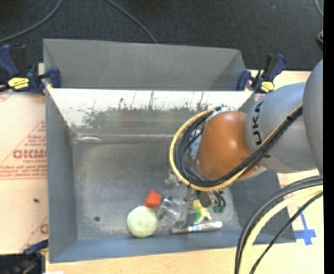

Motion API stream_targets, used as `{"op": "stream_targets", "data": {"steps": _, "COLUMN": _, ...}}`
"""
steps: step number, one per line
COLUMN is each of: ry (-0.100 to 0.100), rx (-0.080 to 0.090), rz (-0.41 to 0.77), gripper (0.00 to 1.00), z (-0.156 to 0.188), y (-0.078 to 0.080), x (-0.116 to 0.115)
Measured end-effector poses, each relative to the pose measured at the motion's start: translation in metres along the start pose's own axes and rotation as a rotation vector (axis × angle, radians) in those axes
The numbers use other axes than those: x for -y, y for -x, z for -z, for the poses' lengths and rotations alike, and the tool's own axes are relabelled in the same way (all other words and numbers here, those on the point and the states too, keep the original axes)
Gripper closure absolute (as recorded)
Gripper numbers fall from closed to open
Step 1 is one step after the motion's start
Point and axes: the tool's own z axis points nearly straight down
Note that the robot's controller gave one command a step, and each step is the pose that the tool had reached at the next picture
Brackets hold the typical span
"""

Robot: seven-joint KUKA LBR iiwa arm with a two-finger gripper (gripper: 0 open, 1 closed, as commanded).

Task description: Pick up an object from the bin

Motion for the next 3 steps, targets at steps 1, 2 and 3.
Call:
{"op": "stream_targets", "data": {"steps": 1, "ry": -0.003, "rx": 0.006, "rz": -0.003, "gripper": 1.0, "z": 0.0035, "y": 0.0013, "x": 0.0037}}
{"op": "stream_targets", "data": {"steps": 2, "ry": -0.003, "rx": 0.006, "rz": -0.003, "gripper": 0.0, "z": 0.0035, "y": 0.0013, "x": 0.0038}}
{"op": "stream_targets", "data": {"steps": 3, "ry": -0.004, "rx": 0.006, "rz": -0.002, "gripper": 1.0, "z": 0.0035, "y": 0.0013, "x": 0.0039}}
